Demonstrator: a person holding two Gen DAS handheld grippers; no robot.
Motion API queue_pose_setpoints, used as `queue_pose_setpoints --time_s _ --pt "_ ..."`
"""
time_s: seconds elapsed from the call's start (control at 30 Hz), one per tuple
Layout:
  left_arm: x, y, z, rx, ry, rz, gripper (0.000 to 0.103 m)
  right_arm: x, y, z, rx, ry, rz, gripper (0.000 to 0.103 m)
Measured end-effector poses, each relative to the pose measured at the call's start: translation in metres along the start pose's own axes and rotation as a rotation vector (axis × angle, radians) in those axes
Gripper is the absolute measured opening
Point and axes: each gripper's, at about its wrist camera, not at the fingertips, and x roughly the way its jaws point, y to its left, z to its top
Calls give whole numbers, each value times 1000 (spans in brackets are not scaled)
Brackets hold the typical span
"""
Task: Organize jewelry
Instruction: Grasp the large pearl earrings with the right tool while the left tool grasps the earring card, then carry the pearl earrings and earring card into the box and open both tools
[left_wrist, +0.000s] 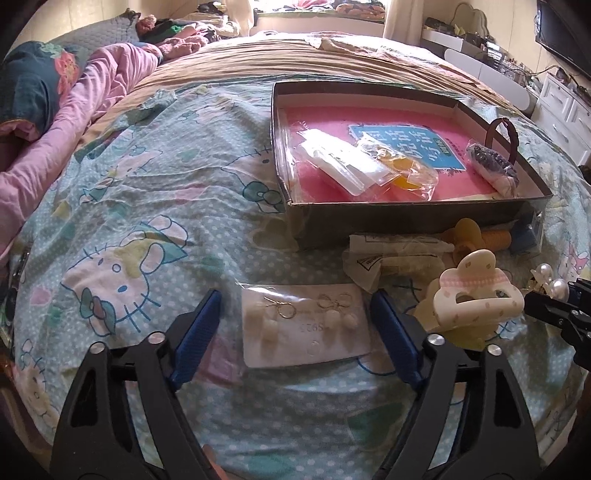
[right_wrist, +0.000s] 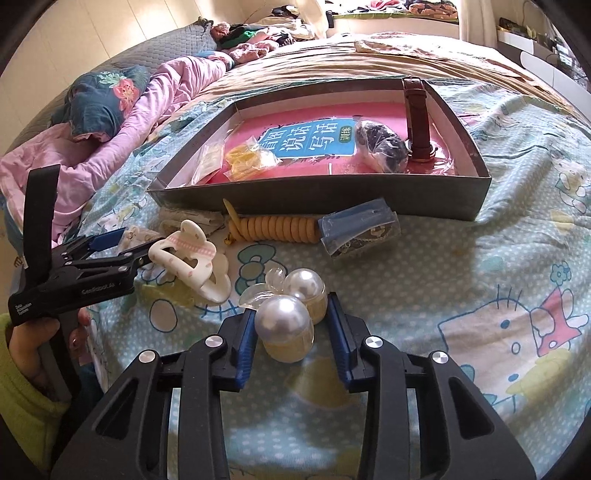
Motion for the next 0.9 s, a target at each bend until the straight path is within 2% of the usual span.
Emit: queue_pose_setpoints --time_s 0.03,0.23,0.63,0.9 --pt "-1 -1 0 5 -2 -6 63 -2 0 -1 -2 -1 0 34" --pt "-7 0 -1 -2 -1 -18 58 -9 1 -2 -11 -4 4 34" --pt "-56 8 -2 -49 -87 -95 58 -30 8 2 -34 -42 23 34" --pt "-68 4 0 -47 -116 -128 58 -38 14 8 -47 -64 44 34"
